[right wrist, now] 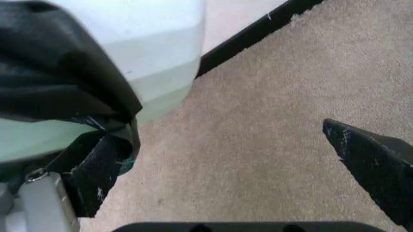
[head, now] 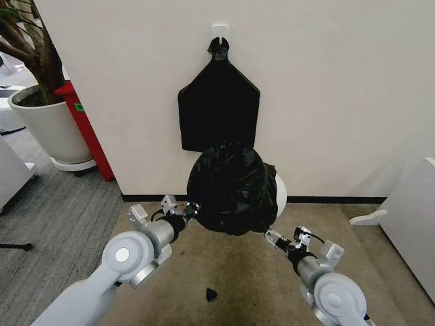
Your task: Place the garbage bag over the trash bin.
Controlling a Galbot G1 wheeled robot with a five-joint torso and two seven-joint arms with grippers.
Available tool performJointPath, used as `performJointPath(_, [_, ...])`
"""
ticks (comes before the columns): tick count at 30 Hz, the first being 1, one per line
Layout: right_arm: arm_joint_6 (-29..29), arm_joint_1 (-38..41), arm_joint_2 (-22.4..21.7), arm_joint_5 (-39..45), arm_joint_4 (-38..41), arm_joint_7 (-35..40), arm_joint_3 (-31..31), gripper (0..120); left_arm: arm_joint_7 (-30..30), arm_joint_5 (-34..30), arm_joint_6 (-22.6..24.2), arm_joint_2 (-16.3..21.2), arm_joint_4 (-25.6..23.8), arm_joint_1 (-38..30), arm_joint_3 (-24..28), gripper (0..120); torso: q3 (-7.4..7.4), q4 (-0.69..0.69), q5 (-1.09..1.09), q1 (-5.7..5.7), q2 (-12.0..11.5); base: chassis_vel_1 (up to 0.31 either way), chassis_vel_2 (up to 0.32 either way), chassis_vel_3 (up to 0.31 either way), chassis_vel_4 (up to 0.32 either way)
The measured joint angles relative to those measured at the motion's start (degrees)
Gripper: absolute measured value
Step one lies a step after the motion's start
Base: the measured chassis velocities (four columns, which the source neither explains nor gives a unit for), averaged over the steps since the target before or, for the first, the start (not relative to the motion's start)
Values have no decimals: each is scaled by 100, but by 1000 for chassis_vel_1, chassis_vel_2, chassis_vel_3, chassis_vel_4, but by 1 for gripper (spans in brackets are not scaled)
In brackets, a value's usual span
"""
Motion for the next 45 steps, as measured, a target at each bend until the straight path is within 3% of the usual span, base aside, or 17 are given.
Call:
performJointPath(17, [81,-967,15,-787,1608,100,30,100,23,905,70,-160,602,-413,290,0,0,-1,1,0,0,0,0,0,0])
performJointPath(24, [69,-841,-337,-1052,2145,597,319,100,27,1736,284,-155,834,-361,415,0,0,-1,-1,0,0,0,0,0,0])
performJointPath(26, [47,-543,-567,-930,2172,755,455,100,129,2404,401,-117,928,-318,514,0,0,0,2,0,0,0,0,0,0])
performJointPath(28, [26,-216,-783,-584,2175,858,492,100,174,2669,453,-94,954,-332,649,0,0,0,2,0,0,0,0,0,0])
performJointPath(32, [-93,539,-1242,111,2175,1069,305,92,75,2793,566,-131,979,-464,838,0,1,0,1,0,0,0,0,0,0])
performJointPath(36, [-398,1672,-1596,147,1948,618,-264,79,-193,2889,799,-179,1022,-692,1069,0,1,0,0,0,0,0,0,0,0])
performJointPath(39, [-499,2179,-1647,86,1790,583,-668,71,-317,2875,872,-198,1047,-791,1171,0,1,1,3,0,0,0,0,0,0])
performJointPath(43, [-651,3145,-1384,270,1634,1170,-1993,52,-572,2834,951,-360,1181,-1034,1426,0,1,1,0,0,0,0,0,0,0])
performJointPath(45, [-675,3261,-1271,392,1619,1421,-2275,49,-590,2834,951,-413,1202,-1073,1463,0,1,1,0,0,0,0,0,0,0])
